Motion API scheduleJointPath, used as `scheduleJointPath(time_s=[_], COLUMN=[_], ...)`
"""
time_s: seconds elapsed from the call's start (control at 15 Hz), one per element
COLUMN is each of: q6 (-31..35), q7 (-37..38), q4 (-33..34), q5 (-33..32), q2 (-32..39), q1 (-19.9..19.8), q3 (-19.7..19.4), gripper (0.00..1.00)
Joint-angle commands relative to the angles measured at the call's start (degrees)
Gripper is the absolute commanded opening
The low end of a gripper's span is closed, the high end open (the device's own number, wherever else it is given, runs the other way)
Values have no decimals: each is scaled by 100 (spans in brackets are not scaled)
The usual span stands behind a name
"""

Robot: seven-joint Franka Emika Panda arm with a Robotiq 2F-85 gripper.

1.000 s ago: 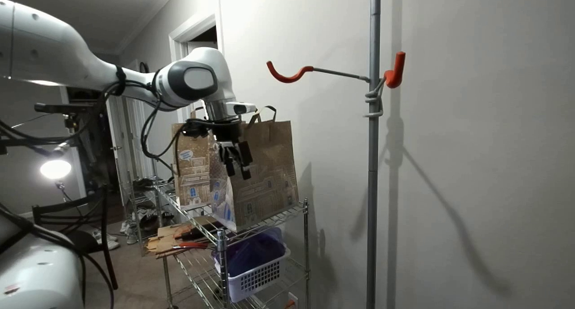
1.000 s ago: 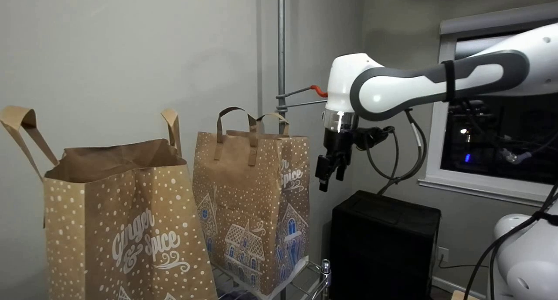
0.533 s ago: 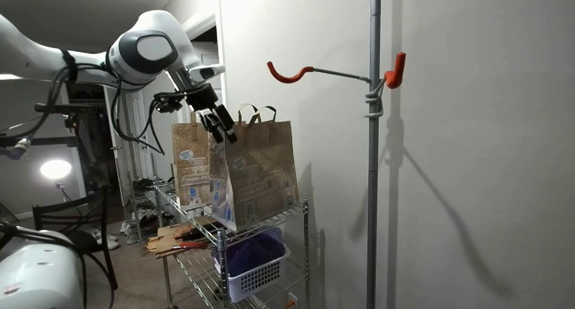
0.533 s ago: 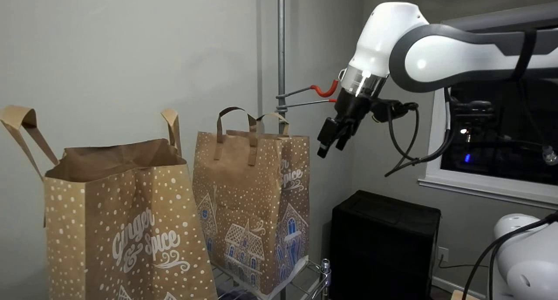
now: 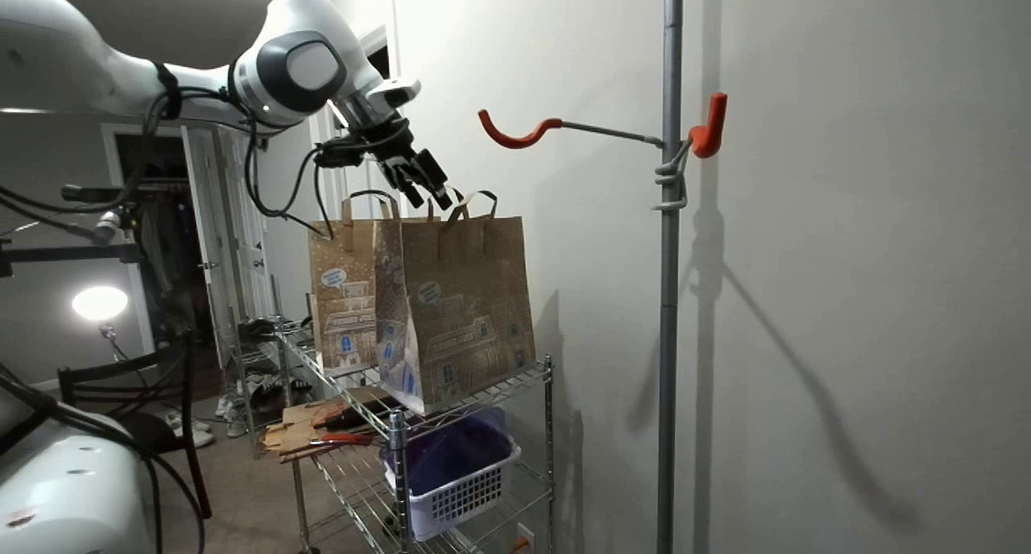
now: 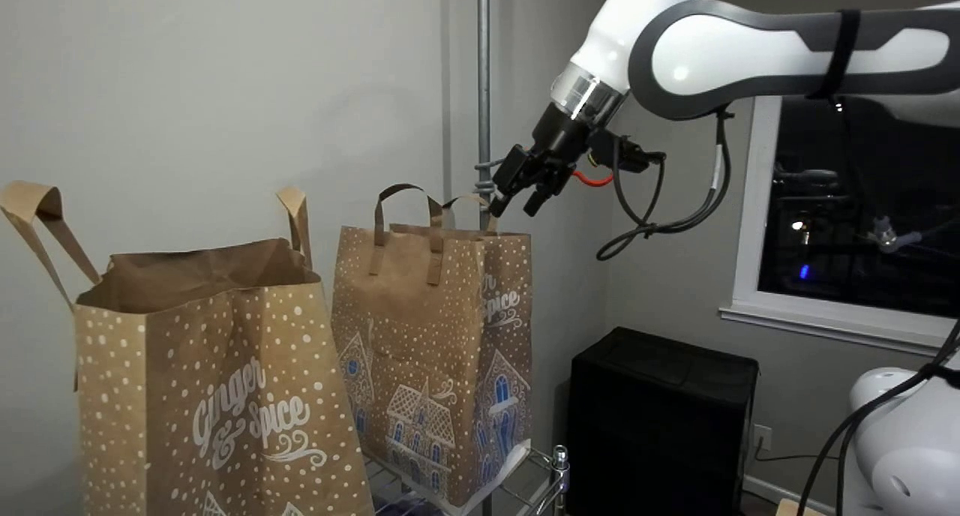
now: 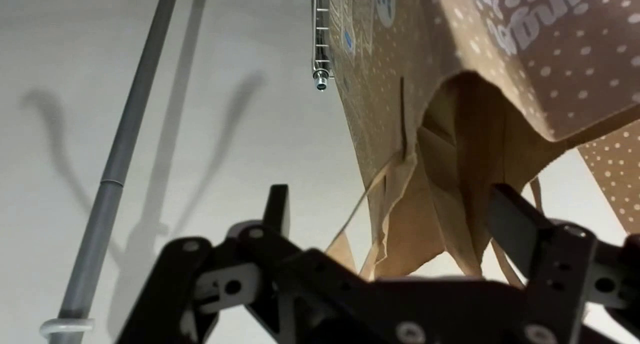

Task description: Hang the paper bags on the rack

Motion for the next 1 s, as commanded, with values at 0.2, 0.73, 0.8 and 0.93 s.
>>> scheduleJointPath(time_s=[0.2, 0.73, 0.8, 0.93], q6=[266, -6, -80, -248], q7=[196, 82, 25, -126], q4=[975, 1465, 1521, 1656], q5=[-252, -55, 18, 295], q2=[1362, 1442, 1425, 1470], q1=[-26, 169, 184, 259], q3=[338, 219, 169, 43], gripper=[100, 100, 100, 100])
